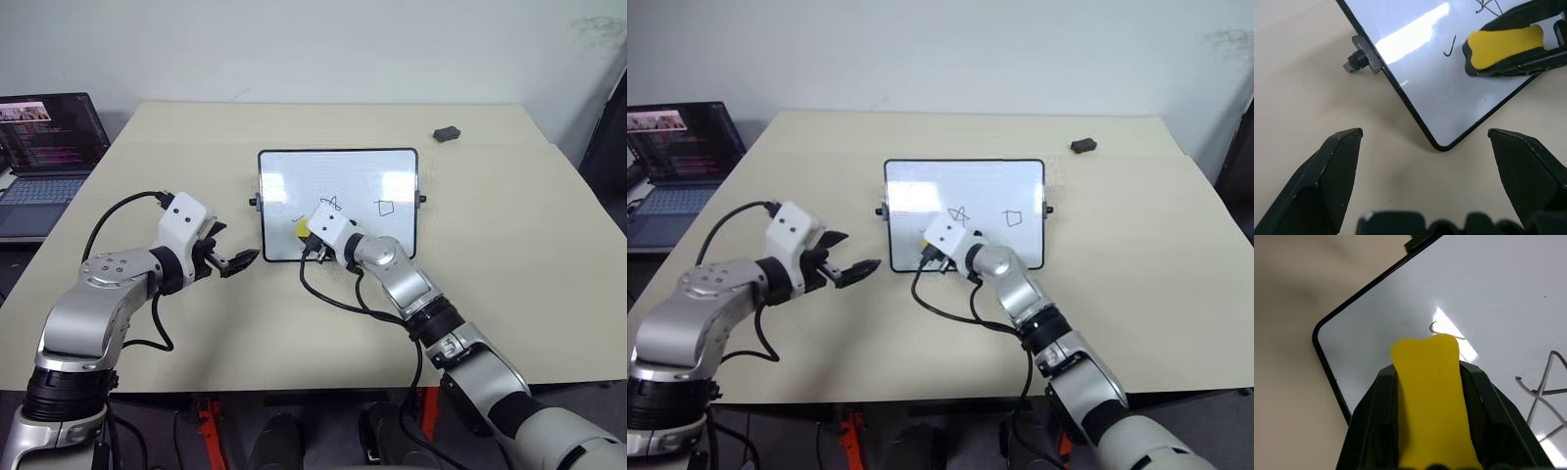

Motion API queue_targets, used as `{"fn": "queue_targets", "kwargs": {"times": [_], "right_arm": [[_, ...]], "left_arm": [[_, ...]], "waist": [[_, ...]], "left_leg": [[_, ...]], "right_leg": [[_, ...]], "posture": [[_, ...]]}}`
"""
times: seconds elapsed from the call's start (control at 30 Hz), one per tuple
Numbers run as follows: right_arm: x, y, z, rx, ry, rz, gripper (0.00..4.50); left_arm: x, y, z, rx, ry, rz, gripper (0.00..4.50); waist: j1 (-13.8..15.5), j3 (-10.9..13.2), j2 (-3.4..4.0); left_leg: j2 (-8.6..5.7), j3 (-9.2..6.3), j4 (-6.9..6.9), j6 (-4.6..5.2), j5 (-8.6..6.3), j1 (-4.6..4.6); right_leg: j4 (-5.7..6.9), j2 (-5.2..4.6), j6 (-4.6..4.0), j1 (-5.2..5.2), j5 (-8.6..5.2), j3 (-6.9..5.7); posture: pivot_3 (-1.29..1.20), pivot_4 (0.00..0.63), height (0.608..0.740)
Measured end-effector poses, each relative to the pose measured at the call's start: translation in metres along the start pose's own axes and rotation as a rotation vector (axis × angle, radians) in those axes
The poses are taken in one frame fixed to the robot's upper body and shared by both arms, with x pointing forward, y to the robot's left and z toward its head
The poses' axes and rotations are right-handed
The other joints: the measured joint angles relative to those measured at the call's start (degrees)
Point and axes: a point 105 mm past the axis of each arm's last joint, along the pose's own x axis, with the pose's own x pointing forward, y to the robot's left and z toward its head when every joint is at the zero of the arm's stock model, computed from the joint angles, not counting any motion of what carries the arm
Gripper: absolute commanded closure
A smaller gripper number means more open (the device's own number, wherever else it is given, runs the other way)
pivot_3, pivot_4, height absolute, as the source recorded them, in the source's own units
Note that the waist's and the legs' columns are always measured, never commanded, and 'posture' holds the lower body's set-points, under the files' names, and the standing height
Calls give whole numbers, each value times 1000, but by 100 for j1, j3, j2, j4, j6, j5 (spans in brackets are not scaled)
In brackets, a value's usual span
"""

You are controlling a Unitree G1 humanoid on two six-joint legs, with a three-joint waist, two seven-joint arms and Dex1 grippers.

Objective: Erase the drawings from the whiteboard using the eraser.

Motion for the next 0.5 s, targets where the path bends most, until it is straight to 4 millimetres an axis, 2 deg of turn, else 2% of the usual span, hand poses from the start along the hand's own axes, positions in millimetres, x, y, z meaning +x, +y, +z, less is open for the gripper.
{"fn": "queue_targets", "kwargs": {"times": [0.1,0.33,0.4,0.5], "right_arm": [[0,-10,5,2,-20,-45,3174],[3,-7,8,10,-32,-62,3174],[3,-4,7,7,-27,-38,3174],[1,14,1,-9,-8,52,3174]], "left_arm": [[0,-1,-4,-6,10,1,0],[-1,-2,-8,-9,19,10,0],[-1,-3,-8,-9,18,10,0],[-2,-3,-10,-11,22,11,0]], "waist": [[6,0,0],[-19,0,0],[-20,0,0],[-21,0,0]], "left_leg": [[0,-2,-1,0,0,-7],[2,-1,-3,-1,-1,-18],[2,0,-3,-1,-1,-17],[3,-1,-4,0,-1,-17]], "right_leg": [[-4,0,-3,-3,2,-2],[-6,0,-9,-14,5,-1],[-6,0,-9,-14,5,-1],[-7,0,-7,-14,4,-2]], "posture": [[0,150,740],[0,150,740],[0,150,740],[0,150,740]]}}
